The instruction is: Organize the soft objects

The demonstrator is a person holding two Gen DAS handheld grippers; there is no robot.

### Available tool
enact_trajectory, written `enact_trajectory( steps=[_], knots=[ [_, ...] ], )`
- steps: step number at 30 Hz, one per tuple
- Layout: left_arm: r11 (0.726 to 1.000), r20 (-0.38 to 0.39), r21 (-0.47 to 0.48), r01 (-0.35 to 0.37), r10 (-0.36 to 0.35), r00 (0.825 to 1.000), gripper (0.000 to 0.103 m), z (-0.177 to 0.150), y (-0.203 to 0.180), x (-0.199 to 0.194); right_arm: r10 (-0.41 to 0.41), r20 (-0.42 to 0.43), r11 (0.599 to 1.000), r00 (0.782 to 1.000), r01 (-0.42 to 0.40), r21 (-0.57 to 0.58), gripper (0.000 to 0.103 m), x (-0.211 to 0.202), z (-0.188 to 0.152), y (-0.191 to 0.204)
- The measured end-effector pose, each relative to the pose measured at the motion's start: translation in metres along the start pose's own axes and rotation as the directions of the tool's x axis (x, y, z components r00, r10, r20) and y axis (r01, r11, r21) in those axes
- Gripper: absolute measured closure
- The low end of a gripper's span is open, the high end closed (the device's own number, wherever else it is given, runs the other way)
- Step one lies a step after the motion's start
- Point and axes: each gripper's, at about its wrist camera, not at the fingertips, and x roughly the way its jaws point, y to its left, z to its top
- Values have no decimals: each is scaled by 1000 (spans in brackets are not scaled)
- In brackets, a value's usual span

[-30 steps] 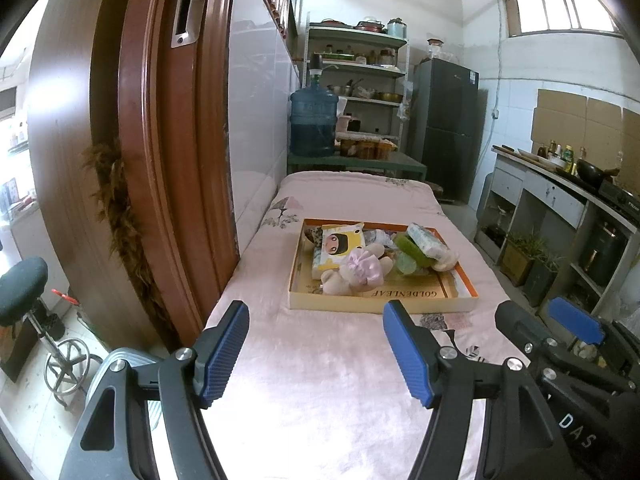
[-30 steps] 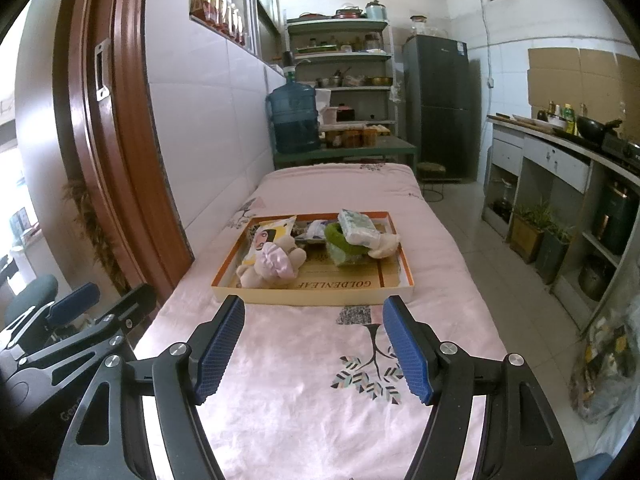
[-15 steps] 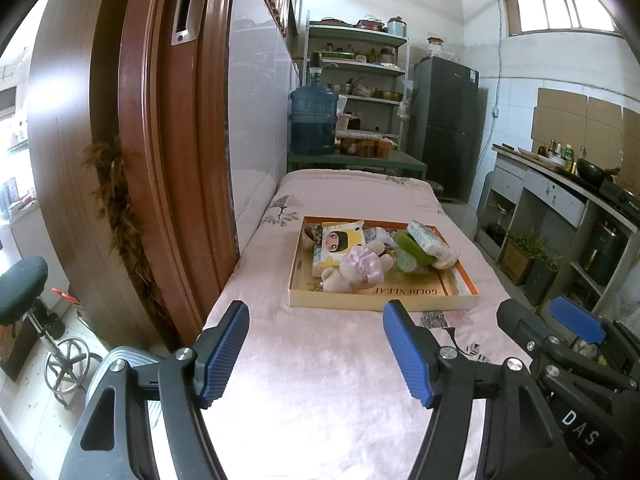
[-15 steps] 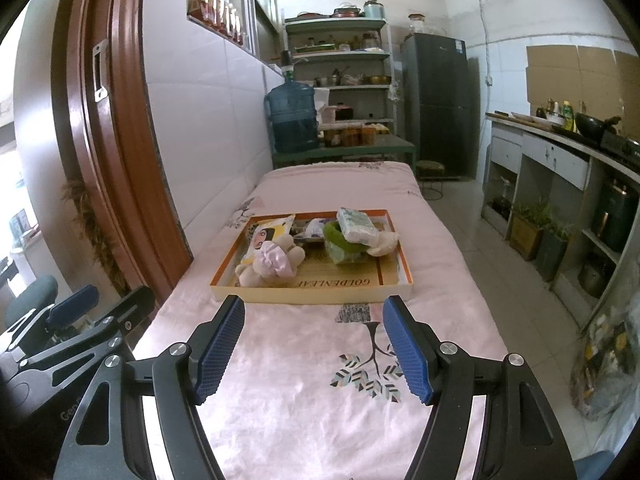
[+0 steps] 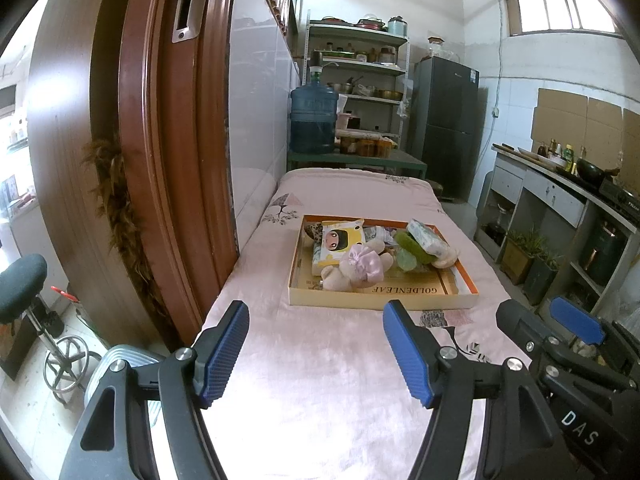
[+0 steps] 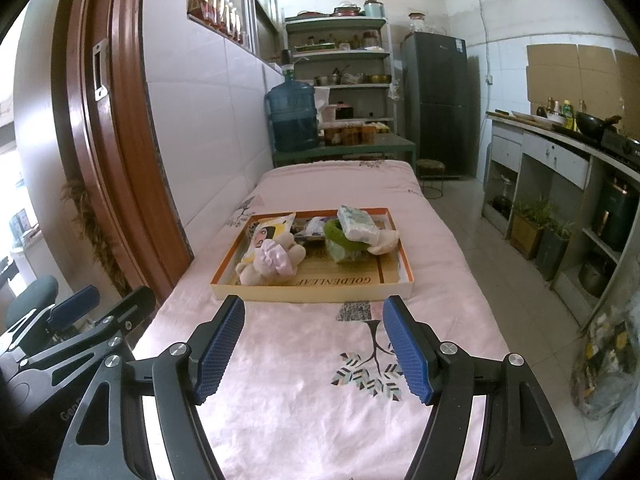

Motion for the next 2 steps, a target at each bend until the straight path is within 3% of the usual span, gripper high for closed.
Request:
enact_trajectory(
  steps=[2],
  knots=[
    [1000, 1, 0, 0, 0, 1000, 34, 1, 0, 0, 1, -2, 1000, 1000, -1, 1, 30, 1, -1, 0]
  ],
)
